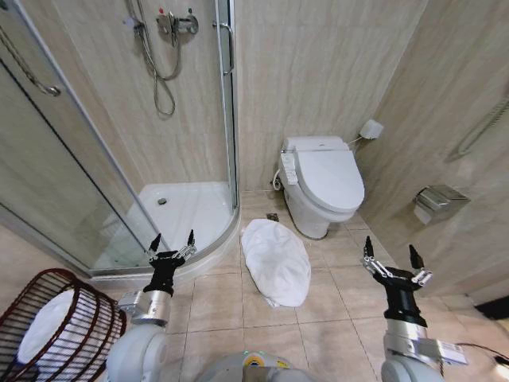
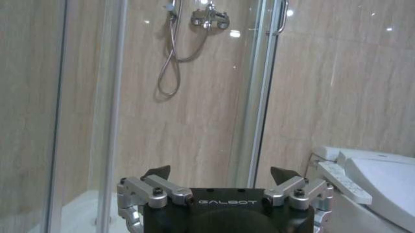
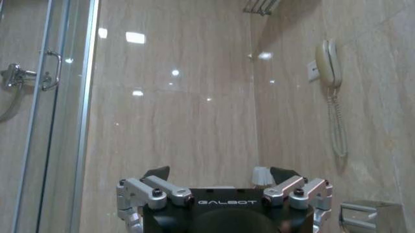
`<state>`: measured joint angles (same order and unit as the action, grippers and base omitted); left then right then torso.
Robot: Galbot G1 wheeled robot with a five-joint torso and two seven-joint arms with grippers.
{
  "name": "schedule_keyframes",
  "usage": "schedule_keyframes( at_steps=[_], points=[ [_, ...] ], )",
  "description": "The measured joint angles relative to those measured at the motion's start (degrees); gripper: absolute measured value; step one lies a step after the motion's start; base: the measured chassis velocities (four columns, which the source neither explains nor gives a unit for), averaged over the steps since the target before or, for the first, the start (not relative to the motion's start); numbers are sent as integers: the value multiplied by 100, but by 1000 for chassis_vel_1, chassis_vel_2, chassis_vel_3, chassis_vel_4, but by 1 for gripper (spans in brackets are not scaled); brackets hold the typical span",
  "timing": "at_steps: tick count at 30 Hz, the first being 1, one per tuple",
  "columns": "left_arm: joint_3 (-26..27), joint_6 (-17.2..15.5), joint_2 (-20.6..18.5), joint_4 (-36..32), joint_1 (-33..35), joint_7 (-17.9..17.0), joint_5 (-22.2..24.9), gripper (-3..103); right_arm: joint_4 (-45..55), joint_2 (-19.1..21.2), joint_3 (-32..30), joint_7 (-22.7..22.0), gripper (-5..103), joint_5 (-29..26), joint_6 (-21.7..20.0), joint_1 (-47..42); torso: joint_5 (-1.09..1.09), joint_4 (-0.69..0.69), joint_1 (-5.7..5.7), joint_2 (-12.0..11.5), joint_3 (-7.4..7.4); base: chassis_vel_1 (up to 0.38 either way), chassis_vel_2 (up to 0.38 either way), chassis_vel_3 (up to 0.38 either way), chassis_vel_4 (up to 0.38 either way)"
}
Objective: Discard the used towel into the hamper.
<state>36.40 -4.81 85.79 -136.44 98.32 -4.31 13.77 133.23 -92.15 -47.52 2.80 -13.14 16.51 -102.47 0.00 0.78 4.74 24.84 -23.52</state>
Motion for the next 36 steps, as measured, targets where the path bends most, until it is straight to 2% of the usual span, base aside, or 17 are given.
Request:
schedule_keyframes(
  at_steps=[15, 28, 30, 36],
  points=[
    [1, 0, -1, 0, 0, -1, 0, 100, -28, 1, -2, 61, 100, -92, -3, -1, 0, 0, 2, 2, -2, -41, -41, 40, 36],
    [-1, 0, 1, 0, 0, 1, 0, 100, -198, 3, -52, 120, 100, -82, 269, 20, 3, 0, 2, 3, -2, -126, -145, 140, 113],
    [0, 0, 0, 0, 0, 0, 0, 100, -203, 2, -63, 163, 100, -95, 251, 7, -3, 0, 2, 3, -2, 40, 30, -57, -24],
    [2, 0, -1, 0, 0, -1, 0, 100, -174, 1, -40, 393, 100, -196, 140, -63, 0, 0, 2, 4, -2, 42, 34, -31, -26]
  ],
)
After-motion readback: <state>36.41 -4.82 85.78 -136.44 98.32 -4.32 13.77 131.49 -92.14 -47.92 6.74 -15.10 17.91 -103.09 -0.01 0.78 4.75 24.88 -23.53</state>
